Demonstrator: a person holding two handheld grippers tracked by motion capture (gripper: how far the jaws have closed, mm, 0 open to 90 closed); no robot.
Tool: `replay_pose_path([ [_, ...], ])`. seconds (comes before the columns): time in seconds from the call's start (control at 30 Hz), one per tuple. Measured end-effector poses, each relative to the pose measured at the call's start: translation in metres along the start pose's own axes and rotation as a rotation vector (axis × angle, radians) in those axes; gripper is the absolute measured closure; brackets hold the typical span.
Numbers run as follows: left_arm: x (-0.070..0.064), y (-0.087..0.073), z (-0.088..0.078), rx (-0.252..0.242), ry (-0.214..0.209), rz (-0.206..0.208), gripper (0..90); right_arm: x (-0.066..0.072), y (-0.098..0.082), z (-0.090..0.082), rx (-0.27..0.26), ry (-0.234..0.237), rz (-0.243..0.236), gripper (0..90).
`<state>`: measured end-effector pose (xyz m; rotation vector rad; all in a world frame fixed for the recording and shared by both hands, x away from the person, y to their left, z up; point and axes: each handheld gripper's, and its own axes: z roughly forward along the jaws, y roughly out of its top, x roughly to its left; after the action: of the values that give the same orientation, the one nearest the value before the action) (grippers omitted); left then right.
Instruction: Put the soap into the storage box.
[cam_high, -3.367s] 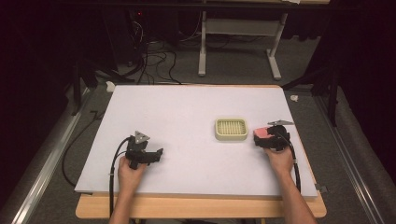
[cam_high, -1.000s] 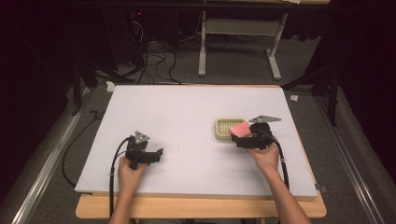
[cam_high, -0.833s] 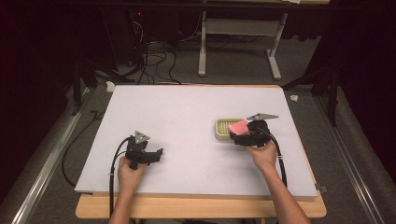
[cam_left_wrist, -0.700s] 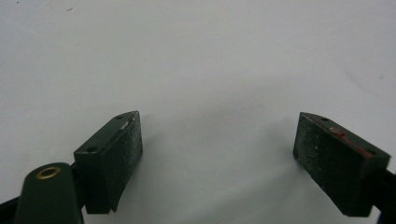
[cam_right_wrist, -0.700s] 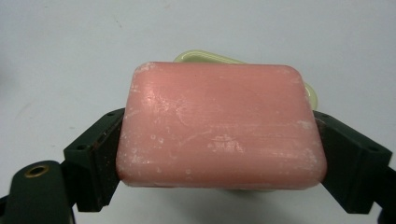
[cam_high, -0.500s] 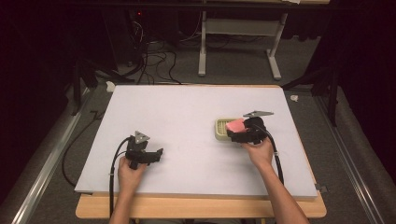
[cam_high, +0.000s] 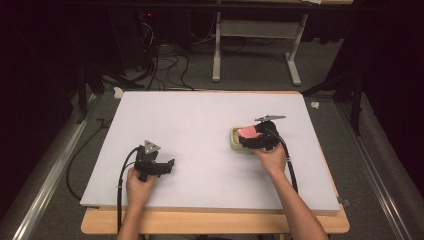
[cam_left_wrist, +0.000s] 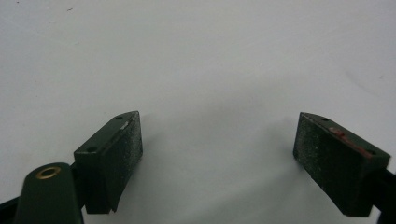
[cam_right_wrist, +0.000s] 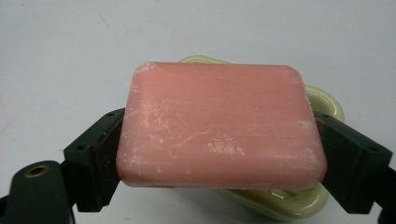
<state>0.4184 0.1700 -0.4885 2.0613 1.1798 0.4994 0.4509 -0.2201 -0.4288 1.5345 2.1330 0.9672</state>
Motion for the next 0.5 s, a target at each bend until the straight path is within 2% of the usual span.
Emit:
replay_pose_path([
  [0.3, 0.000, 0.000, 0.000, -0.003, 0.000, -0.004, 16.3, 0.006, 0.004, 0.013, 0.043, -0.028, -0.006, 13.6],
  [0.5, 0.000, 0.000, 0.000, 0.000, 0.000, 0.000, 16.3, 0.007, 0.004, 0.018, 0.064, -0.054, 0.011, 13.5],
])
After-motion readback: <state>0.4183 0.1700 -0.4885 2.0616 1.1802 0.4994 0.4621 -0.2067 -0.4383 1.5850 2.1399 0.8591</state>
